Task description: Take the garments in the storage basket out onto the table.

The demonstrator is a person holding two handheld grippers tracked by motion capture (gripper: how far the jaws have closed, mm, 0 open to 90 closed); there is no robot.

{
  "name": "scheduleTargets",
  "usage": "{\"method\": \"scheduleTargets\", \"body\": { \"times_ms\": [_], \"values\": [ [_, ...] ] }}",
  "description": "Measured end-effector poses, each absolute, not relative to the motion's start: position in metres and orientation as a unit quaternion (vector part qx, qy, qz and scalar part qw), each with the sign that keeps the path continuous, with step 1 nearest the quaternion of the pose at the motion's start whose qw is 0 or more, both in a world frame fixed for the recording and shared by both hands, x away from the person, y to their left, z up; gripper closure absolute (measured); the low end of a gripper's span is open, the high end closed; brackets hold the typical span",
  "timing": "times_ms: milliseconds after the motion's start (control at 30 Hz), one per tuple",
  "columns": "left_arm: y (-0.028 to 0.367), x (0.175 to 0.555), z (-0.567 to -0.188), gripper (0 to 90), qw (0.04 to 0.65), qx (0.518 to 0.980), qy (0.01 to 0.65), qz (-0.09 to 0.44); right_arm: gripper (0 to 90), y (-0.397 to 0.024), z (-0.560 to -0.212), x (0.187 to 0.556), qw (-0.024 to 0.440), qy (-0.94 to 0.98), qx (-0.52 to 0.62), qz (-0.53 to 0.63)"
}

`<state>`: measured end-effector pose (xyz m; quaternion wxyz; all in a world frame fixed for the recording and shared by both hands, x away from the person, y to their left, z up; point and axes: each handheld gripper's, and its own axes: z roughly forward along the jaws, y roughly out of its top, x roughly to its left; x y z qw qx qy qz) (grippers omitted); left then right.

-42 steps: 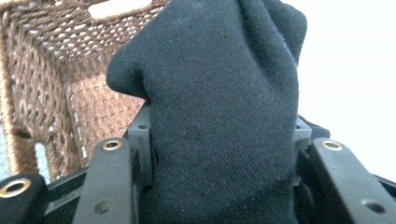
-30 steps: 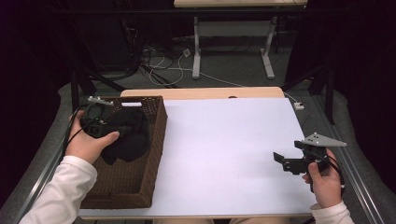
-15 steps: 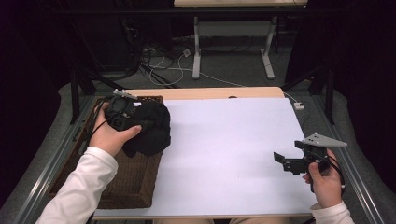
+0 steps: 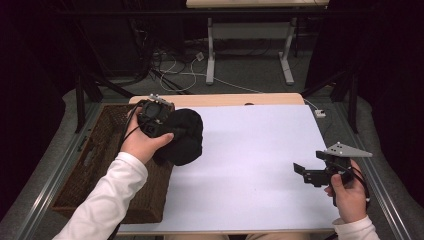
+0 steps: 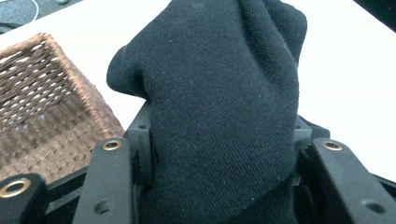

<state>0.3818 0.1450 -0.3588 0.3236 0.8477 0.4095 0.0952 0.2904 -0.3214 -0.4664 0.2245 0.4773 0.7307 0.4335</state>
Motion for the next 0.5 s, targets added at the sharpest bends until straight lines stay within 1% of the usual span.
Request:
{"method": "scheduleTargets", "body": {
  "times_ms": [500],
  "values": [
    [0.107, 0.383, -0.365, 47.1, 0.313, 0.866, 0.381, 0.089, 5.3, -0.322, -0.466, 0.290, 0.222, 0.732, 0.477, 0.433]
  ]
}}
